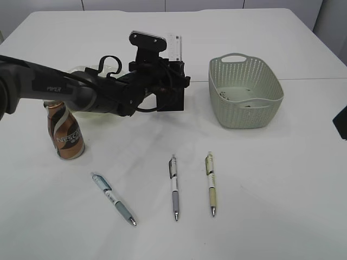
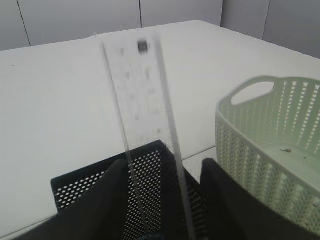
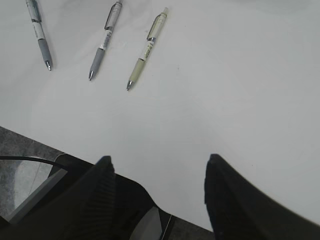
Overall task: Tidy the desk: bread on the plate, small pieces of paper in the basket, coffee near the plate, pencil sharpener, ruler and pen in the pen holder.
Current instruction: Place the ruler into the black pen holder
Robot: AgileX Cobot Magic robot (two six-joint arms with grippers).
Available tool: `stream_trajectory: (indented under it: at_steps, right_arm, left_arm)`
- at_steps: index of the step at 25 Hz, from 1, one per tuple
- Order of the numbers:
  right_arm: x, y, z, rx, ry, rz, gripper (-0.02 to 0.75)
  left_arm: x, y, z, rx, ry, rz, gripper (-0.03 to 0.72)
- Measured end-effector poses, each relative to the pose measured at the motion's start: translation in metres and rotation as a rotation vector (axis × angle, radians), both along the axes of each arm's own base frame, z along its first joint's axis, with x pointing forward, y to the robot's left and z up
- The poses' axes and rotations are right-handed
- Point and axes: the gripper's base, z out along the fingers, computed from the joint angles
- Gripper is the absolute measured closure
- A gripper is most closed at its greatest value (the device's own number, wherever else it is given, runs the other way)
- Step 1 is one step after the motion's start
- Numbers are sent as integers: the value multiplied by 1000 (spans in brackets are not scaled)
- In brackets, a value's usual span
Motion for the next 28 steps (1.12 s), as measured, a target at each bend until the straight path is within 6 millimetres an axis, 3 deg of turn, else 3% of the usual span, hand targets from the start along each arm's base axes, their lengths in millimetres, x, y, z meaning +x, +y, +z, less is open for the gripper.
stream_trajectory:
  at_steps: [12,20,28]
  right_arm:
    - [0,0,0,0,0,0,290]
    - [0,0,0,2,-5,-1,290]
    - [0,2,1,27,-1,3,290]
  left_arm:
    - [0,0,4,-8,-17,1,334]
    - [0,12,55,-8,-12,15,334]
    - [-12,34,103,86,202,28,334]
